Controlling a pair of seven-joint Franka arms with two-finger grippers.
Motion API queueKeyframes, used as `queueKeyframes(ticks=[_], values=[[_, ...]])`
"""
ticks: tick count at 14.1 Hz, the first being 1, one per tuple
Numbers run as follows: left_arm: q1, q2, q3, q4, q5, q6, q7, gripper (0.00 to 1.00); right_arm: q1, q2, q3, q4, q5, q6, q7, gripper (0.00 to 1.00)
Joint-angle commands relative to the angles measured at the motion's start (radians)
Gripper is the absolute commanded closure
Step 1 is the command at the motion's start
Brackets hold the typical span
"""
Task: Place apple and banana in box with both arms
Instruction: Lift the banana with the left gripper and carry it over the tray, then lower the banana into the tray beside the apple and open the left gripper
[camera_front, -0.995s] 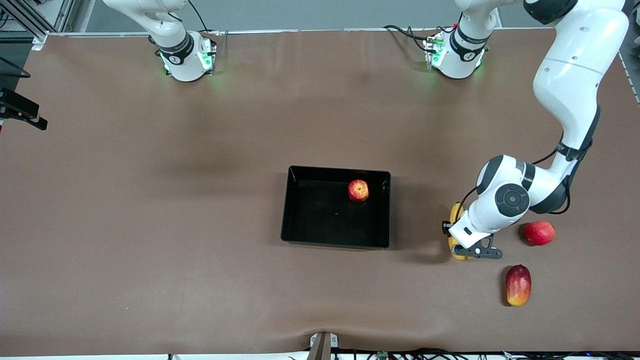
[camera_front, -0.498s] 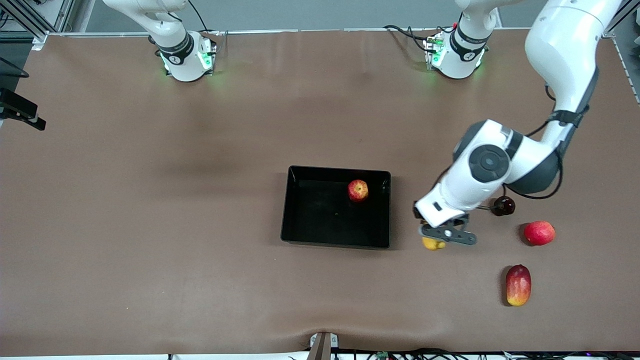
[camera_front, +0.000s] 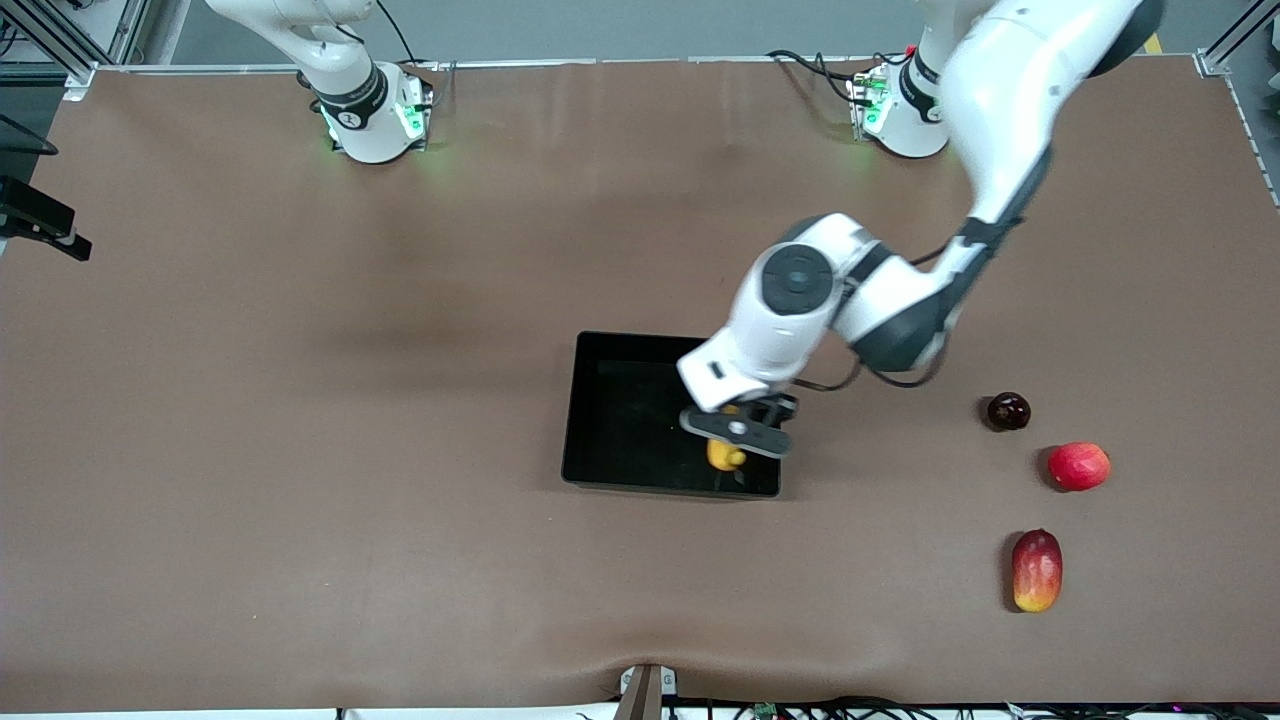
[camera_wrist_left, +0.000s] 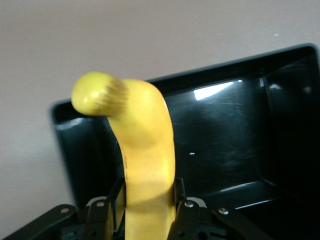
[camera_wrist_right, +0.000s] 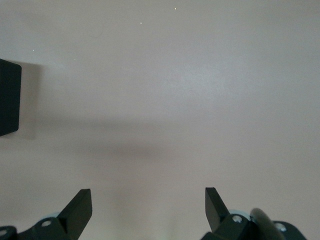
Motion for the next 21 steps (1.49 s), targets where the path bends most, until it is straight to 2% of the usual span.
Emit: queueKeyframes(ticks=[1,10,13,15,16,17,19,21], values=[[-0.103,0.073,0.053,0.097,-0.011,0.014,-0.060,1.00,-0.008,-0.019,0.002,-0.008,0.011,0.001,-0.007,0.00],[-0.298,0.196,0.208,0.100,-0.011,0.254,-0.285,1.00,-0.010,-0.019,0.001,-0.008,0.010,-0.005,-0.003,0.00],[-0.383,0.236,0.311,0.097,-0.011,0.284,-0.307,1.00,-0.011,-0.019,0.001,-0.010,0.010,-0.007,-0.002,0.00],[-0.408,0.261,0.340,0.097,-0.011,0.312,-0.313,1.00,-0.013,-0.019,0.001,-0.008,0.010,-0.007,0.000,0.00],[-0.408,0.262,0.340,0.097,-0.009,0.312,-0.312,0.77,-0.013,-0.017,0.001,-0.010,0.010,-0.007,0.001,0.00],[-0.408,0.259,0.340,0.097,-0.009,0.312,-0.313,0.01,-0.013,-0.019,0.001,-0.010,0.011,-0.008,0.001,0.00],[-0.402,0.241,0.340,0.097,-0.009,0.300,-0.315,0.00,-0.013,-0.017,0.001,-0.010,0.011,-0.008,0.003,0.00],[-0.398,0.178,0.334,0.097,-0.009,0.210,-0.316,0.00,-0.013,-0.017,0.001,-0.010,0.011,-0.008,0.003,0.00]])
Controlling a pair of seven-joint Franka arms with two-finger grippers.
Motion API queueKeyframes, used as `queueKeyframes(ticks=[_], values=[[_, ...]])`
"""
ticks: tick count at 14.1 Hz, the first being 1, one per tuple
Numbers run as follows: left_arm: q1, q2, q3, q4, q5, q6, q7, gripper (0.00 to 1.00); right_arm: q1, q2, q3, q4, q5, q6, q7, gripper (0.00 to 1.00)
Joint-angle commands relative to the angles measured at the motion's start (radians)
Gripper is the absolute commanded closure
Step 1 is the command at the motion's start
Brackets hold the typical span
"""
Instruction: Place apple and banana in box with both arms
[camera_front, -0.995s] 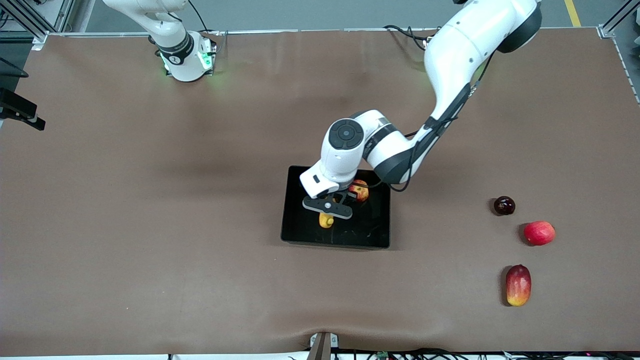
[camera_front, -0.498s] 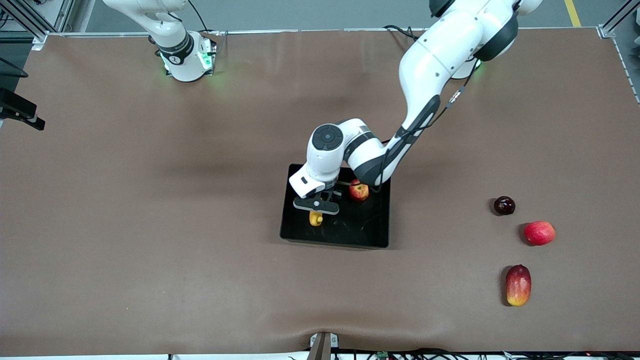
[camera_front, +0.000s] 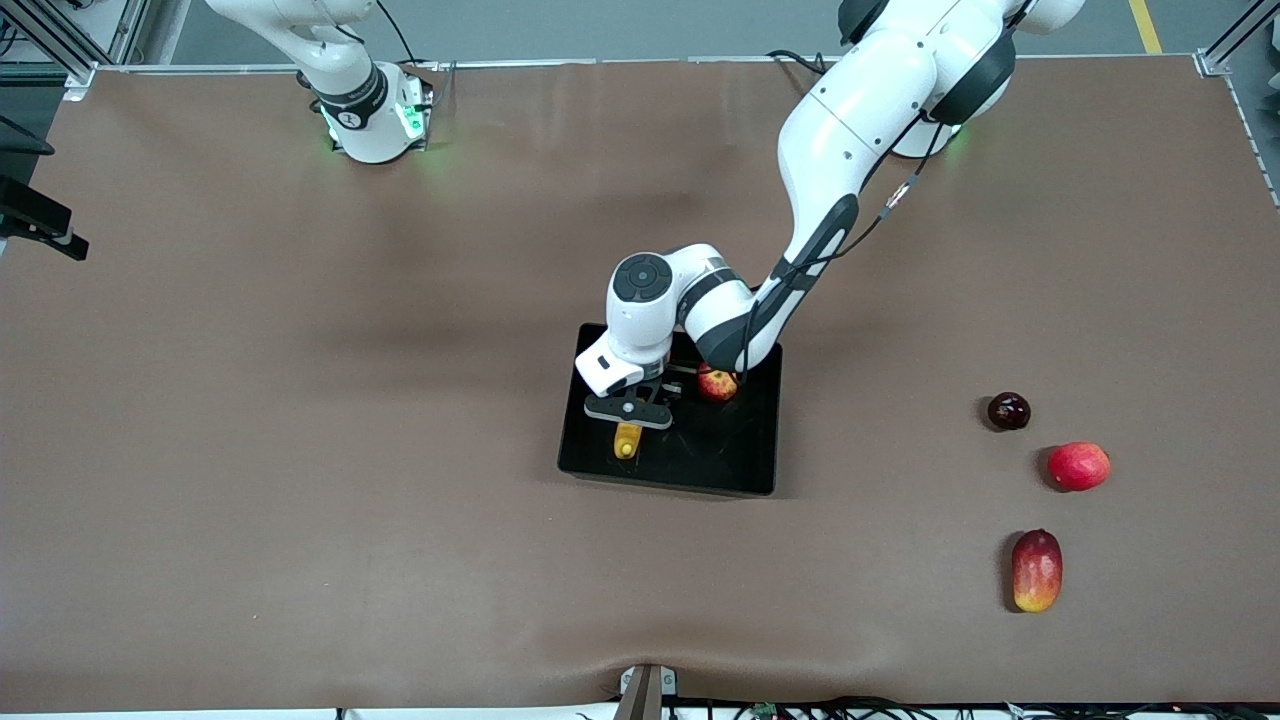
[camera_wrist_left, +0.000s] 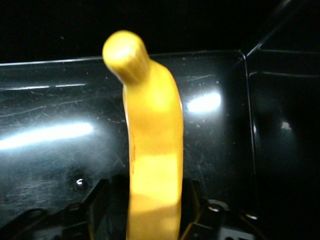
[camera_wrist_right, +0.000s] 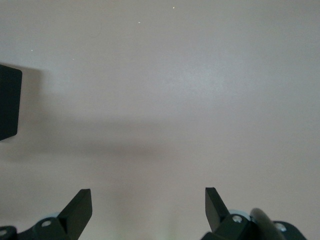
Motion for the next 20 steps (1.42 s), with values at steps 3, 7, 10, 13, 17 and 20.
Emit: queueKeyframes(ticks=[3,7,10,13,17,20], values=[[0.048,-0.186,-0.003,0.016,-0.070,-0.205,-0.014,0.00,-0.010,-0.017,0.001,-0.010,0.011,-0.005,0.002,0.00],[0.171,-0.389,-0.006,-0.007,-0.135,-0.393,0.008,0.00,-0.010,-0.017,0.001,-0.010,0.011,-0.005,0.004,0.00],[0.261,-0.464,-0.006,-0.011,-0.153,-0.489,0.021,0.00,-0.010,-0.017,0.001,-0.010,0.011,-0.005,0.004,0.00],[0.355,-0.542,-0.007,-0.010,-0.190,-0.566,0.196,0.00,-0.009,-0.017,0.001,-0.010,0.011,-0.009,0.005,0.00],[0.473,-0.648,-0.009,-0.008,-0.245,-0.681,0.386,0.00,-0.001,-0.020,0.005,-0.008,-0.001,-0.012,0.051,0.00],[0.539,-0.709,-0.006,-0.007,-0.251,-0.781,0.553,0.00,-0.004,-0.020,0.003,-0.008,-0.001,-0.028,0.096,0.00]])
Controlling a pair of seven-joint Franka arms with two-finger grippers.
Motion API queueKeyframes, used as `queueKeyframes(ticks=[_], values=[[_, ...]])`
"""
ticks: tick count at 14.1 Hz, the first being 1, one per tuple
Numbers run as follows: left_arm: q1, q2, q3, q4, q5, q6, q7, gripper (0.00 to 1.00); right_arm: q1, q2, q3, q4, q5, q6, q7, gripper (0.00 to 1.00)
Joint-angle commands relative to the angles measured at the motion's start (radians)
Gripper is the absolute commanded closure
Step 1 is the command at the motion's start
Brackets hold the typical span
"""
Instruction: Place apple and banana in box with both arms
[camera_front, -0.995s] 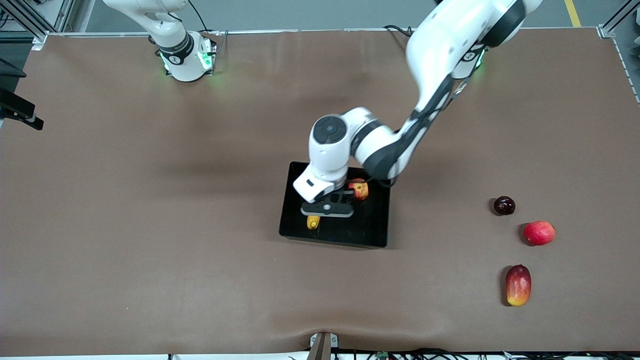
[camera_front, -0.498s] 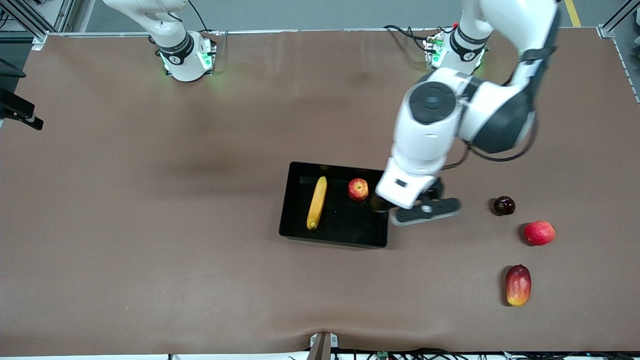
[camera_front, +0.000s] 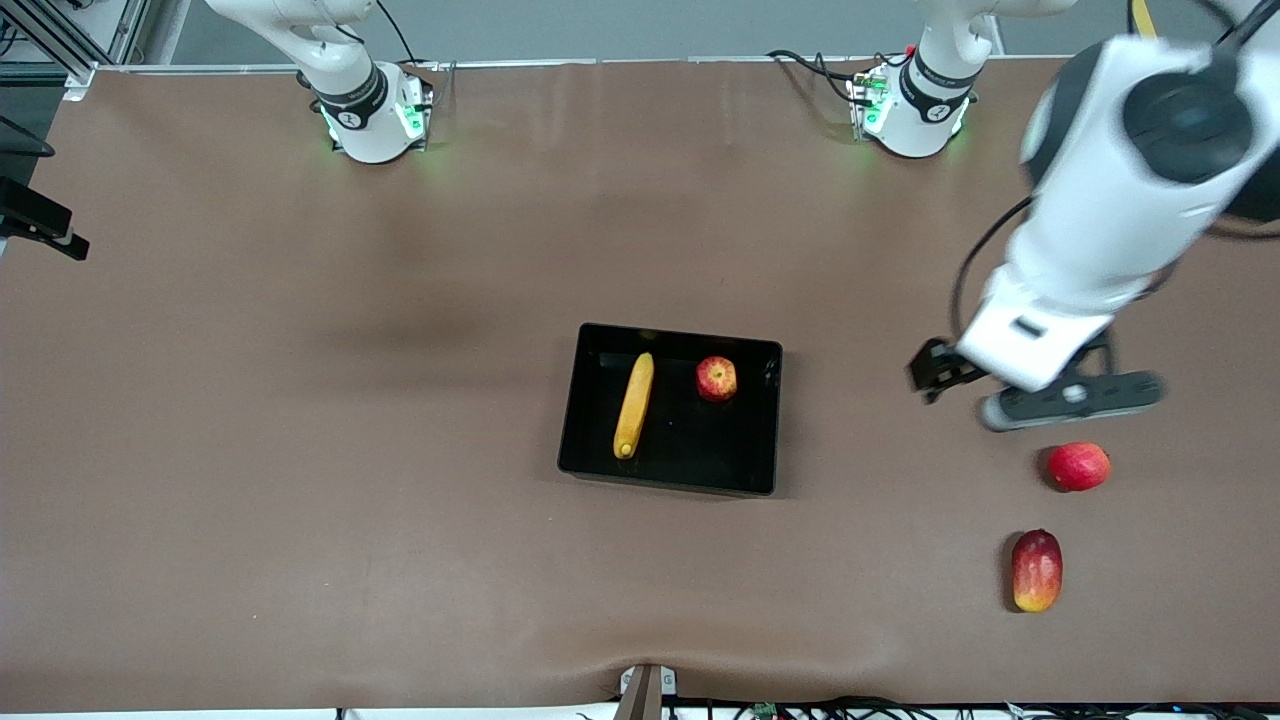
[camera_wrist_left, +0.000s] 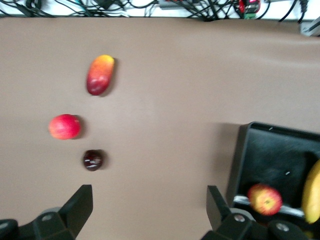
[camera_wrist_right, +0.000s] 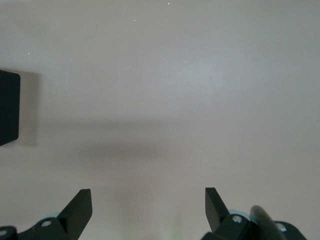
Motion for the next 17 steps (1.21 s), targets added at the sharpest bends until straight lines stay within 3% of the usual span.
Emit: queueKeyframes(ticks=[1,6,10,14,17], values=[[0.063,-0.064,-0.009,-0.037,-0.027,-0.065,0.135,0.00,-0.003,-0.020,0.004,-0.008,-0.001,-0.015,0.065,0.00],[0.114,-0.141,0.008,-0.056,-0.090,-0.145,0.212,0.00,-0.003,-0.020,0.004,-0.008,-0.004,-0.014,0.078,0.00],[0.052,-0.211,0.170,-0.136,-0.194,-0.134,0.302,0.00,-0.003,-0.019,0.004,-0.008,-0.005,-0.011,0.076,0.00],[0.049,-0.340,0.188,-0.297,-0.196,-0.105,0.339,0.00,0.010,-0.019,0.007,0.012,-0.025,-0.003,0.075,0.00],[0.054,-0.356,0.197,-0.323,-0.199,-0.084,0.338,0.00,0.025,-0.019,0.007,0.013,-0.028,-0.003,0.084,0.00]])
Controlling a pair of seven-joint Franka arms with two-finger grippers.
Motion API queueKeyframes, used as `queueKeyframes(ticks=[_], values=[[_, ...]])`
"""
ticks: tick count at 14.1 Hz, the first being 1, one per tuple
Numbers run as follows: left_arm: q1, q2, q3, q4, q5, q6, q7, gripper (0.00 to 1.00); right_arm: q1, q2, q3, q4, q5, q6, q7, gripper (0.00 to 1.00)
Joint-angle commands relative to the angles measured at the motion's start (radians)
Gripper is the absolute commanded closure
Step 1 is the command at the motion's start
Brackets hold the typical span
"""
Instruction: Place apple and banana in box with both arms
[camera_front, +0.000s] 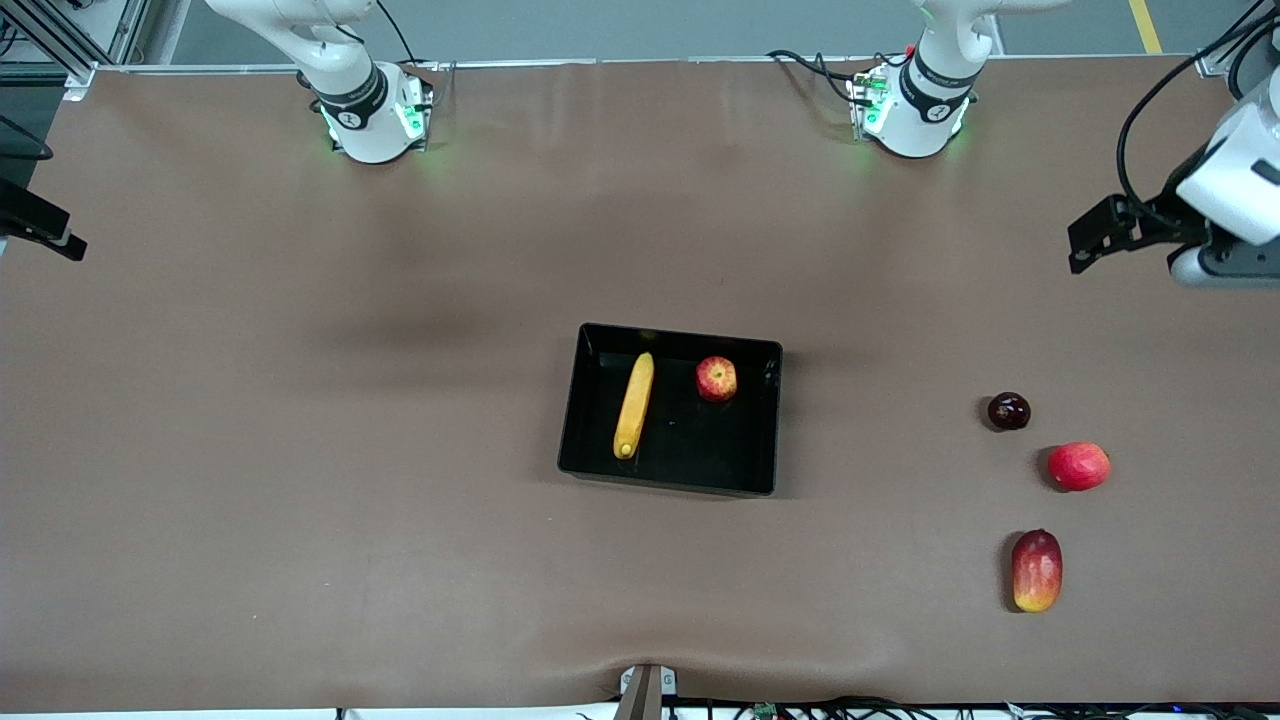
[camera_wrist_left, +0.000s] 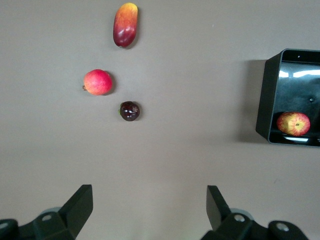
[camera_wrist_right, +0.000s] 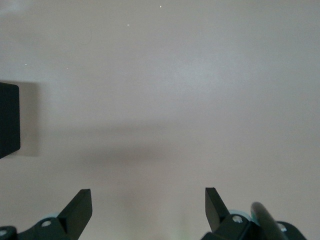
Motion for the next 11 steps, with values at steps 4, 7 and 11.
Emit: queueKeyframes(ticks=[4,7,11], values=[[-0.011,-0.037,0.005,-0.064,-0.020,0.052,0.021,0.00,0.009,-0.016,0.000,-0.002,-0.017,-0.003,0.022,0.00],[-0.009,-0.035,0.001,-0.061,-0.024,0.052,0.024,0.00,0.009,-0.016,-0.001,-0.003,-0.016,-0.003,0.022,0.00],[-0.012,-0.012,0.001,-0.058,-0.079,0.057,0.000,0.00,0.009,-0.016,-0.001,-0.003,-0.016,-0.004,0.023,0.00]])
